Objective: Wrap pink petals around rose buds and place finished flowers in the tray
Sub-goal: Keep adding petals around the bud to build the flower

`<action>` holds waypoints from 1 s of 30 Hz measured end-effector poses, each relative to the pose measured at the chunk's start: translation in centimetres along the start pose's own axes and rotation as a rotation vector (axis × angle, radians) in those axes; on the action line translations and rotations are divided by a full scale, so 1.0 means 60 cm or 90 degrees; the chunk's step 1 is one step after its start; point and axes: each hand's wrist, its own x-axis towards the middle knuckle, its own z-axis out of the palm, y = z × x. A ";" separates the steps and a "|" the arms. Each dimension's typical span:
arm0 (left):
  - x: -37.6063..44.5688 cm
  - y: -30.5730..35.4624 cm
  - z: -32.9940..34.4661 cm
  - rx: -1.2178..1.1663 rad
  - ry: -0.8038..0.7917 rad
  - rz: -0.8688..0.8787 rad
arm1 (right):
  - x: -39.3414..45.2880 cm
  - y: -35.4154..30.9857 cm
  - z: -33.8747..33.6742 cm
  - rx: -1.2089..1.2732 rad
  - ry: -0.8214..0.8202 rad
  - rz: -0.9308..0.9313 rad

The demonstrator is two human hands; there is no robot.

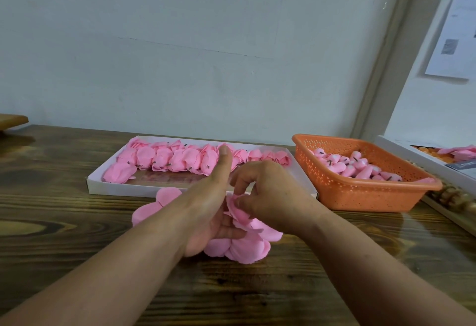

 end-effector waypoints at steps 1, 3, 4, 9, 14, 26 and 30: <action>0.000 0.002 0.000 -0.001 0.000 0.000 | 0.001 0.000 0.001 0.007 -0.003 -0.003; -0.001 0.005 0.001 0.004 -0.002 -0.001 | 0.001 0.000 0.003 0.018 -0.003 -0.008; -0.002 0.006 0.000 0.007 -0.006 -0.003 | 0.001 0.001 0.003 0.021 -0.003 -0.009; 0.000 0.004 -0.012 -0.030 -0.031 -0.032 | -0.003 0.005 -0.003 0.047 0.016 0.019; -0.004 -0.006 -0.018 -0.119 0.002 -0.001 | -0.008 0.014 -0.019 0.210 0.071 0.078; 0.006 -0.035 -0.024 -0.061 0.052 0.037 | -0.009 0.020 -0.014 0.289 0.045 0.112; 0.006 -0.039 -0.026 -0.069 0.038 0.044 | -0.011 0.021 -0.010 0.310 0.045 0.103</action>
